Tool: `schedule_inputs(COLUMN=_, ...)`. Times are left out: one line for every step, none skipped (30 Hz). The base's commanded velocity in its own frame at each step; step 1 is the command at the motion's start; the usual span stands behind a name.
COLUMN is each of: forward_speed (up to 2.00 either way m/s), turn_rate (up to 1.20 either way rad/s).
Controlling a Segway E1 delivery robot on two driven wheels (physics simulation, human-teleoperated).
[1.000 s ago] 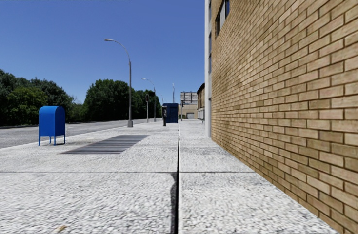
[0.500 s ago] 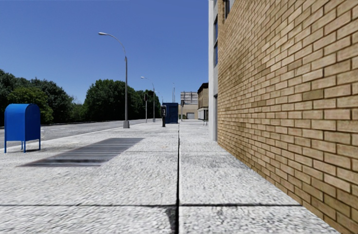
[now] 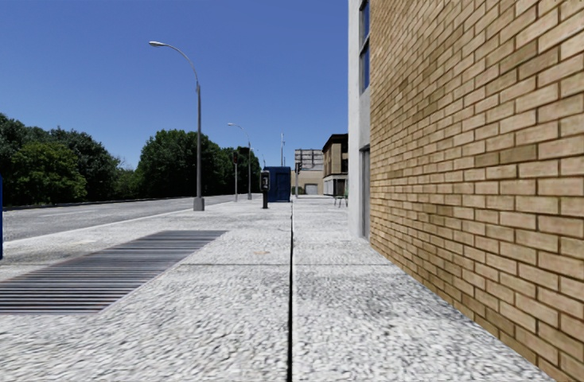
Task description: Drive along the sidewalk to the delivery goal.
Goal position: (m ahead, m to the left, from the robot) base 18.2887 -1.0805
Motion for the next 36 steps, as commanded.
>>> schedule_inputs(forward_speed=2.00, turn_rate=0.00)
schedule_inputs(forward_speed=2.00, turn_rate=0.00)
schedule_inputs(forward_speed=2.00, turn_rate=0.00)
schedule_inputs(forward_speed=2.00, turn_rate=0.00)
schedule_inputs(forward_speed=2.00, turn_rate=0.00)
schedule_inputs(forward_speed=2.00, turn_rate=0.00)
schedule_inputs(forward_speed=2.00, turn_rate=0.00)
schedule_inputs(forward_speed=2.00, turn_rate=0.00)
schedule_inputs(forward_speed=2.00, turn_rate=0.00)
schedule_inputs(forward_speed=2.00, turn_rate=0.00)
schedule_inputs(forward_speed=2.00, turn_rate=0.00)
schedule_inputs(forward_speed=2.00, turn_rate=0.00)
schedule_inputs(forward_speed=2.00, turn_rate=0.00)
schedule_inputs(forward_speed=2.00, turn_rate=0.00)
schedule_inputs(forward_speed=2.00, turn_rate=0.00)
schedule_inputs(forward_speed=2.00, turn_rate=0.00)
schedule_inputs(forward_speed=2.00, turn_rate=0.00)
schedule_inputs(forward_speed=2.00, turn_rate=0.00)
schedule_inputs(forward_speed=2.00, turn_rate=0.00)
schedule_inputs(forward_speed=2.00, turn_rate=0.00)
schedule_inputs(forward_speed=2.00, turn_rate=0.00)
schedule_inputs(forward_speed=2.00, turn_rate=0.00)
schedule_inputs(forward_speed=2.00, turn_rate=0.00)
schedule_inputs(forward_speed=2.00, turn_rate=0.00)
schedule_inputs(forward_speed=2.00, turn_rate=0.00)
schedule_inputs(forward_speed=2.00, turn_rate=0.00)
schedule_inputs(forward_speed=2.00, turn_rate=0.00)
schedule_inputs(forward_speed=2.00, turn_rate=0.00)
schedule_inputs(forward_speed=2.00, turn_rate=0.00)
schedule_inputs(forward_speed=2.00, turn_rate=0.00)
schedule_inputs(forward_speed=2.00, turn_rate=0.00)
schedule_inputs(forward_speed=2.00, turn_rate=0.00)
schedule_inputs(forward_speed=2.00, turn_rate=0.00)
schedule_inputs(forward_speed=2.00, turn_rate=0.00)
schedule_inputs(forward_speed=2.00, turn_rate=0.00)
schedule_inputs(forward_speed=2.00, turn_rate=0.00)
